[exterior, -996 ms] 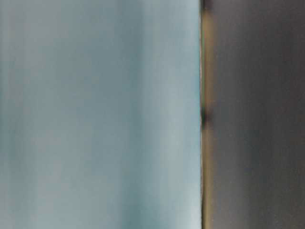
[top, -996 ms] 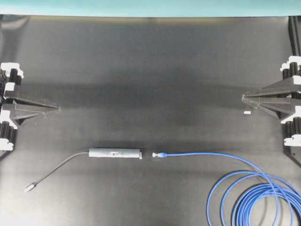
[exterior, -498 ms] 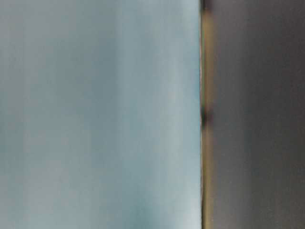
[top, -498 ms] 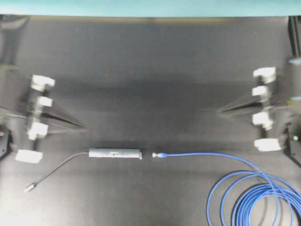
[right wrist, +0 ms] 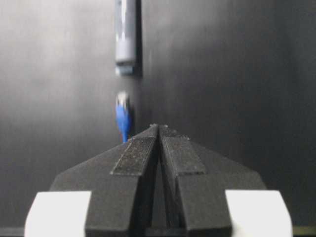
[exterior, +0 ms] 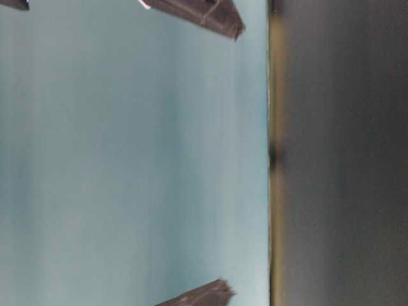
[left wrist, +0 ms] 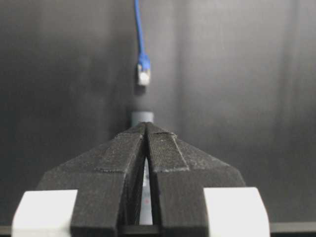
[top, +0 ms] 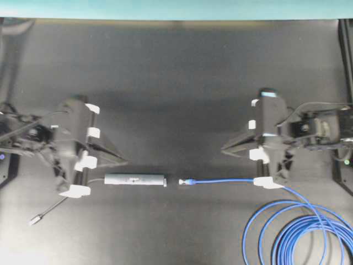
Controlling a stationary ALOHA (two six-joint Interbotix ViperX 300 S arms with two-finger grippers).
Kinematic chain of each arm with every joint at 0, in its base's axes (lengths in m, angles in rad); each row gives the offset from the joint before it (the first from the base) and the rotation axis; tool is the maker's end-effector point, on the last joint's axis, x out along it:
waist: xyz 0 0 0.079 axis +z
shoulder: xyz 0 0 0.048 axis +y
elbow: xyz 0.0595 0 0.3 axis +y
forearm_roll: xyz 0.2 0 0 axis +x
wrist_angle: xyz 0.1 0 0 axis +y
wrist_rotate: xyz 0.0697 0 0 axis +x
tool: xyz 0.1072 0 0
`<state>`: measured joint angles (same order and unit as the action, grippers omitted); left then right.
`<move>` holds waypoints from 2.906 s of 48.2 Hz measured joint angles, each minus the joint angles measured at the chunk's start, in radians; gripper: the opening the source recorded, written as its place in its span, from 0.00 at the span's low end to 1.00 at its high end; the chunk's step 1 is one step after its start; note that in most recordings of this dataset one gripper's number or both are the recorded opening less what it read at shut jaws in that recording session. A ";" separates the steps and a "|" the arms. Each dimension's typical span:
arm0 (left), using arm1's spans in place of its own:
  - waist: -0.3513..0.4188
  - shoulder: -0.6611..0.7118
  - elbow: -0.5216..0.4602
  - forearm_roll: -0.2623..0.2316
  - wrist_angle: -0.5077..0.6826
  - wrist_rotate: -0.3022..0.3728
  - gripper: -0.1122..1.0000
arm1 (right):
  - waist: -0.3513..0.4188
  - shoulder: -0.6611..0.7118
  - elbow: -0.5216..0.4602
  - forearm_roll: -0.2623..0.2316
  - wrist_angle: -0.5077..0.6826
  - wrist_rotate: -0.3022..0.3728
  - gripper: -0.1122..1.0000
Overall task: Insert the LAN cable into the hub.
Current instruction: 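Move both grippers toward the grey hub and blue cable plug, then grasp the grey hub with left gripper, blue plug with right gripper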
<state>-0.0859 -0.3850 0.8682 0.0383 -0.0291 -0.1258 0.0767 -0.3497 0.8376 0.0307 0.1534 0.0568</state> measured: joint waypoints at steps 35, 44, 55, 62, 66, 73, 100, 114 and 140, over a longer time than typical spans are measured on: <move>0.046 0.198 0.305 0.002 -0.796 -0.094 0.76 | 0.002 -0.018 0.038 0.000 -0.209 0.000 0.10; 0.008 0.339 0.316 0.002 -0.896 -0.098 0.76 | 0.002 -0.020 0.040 0.002 -0.250 0.005 0.10; 0.002 0.506 0.313 0.002 -1.012 -0.117 0.76 | 0.002 -0.021 0.040 0.003 -0.268 0.038 0.10; 0.002 0.568 0.307 0.000 -1.043 -0.117 0.76 | 0.002 -0.023 0.040 0.003 -0.268 0.054 0.10; 0.002 0.589 0.293 0.002 -1.049 -0.117 0.76 | 0.002 -0.023 0.040 0.003 -0.268 0.057 0.10; 0.002 0.629 0.264 0.002 -1.052 -0.117 0.75 | 0.002 -0.025 0.040 0.005 -0.265 0.057 0.10; -0.006 0.713 0.195 0.002 -0.986 -0.115 0.35 | 0.002 -0.025 0.044 0.005 -0.229 0.060 0.10; -0.003 0.629 0.138 0.002 -0.838 -0.117 0.36 | 0.002 -0.029 0.072 0.005 -0.222 0.060 0.10; 0.012 0.255 -0.100 0.002 0.091 -0.094 0.36 | 0.009 0.144 0.127 0.005 -0.278 0.058 0.69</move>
<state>-0.0736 -0.1304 0.7685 0.0399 0.0614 -0.2194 0.0859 -0.2056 0.9649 0.0353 -0.1243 0.1150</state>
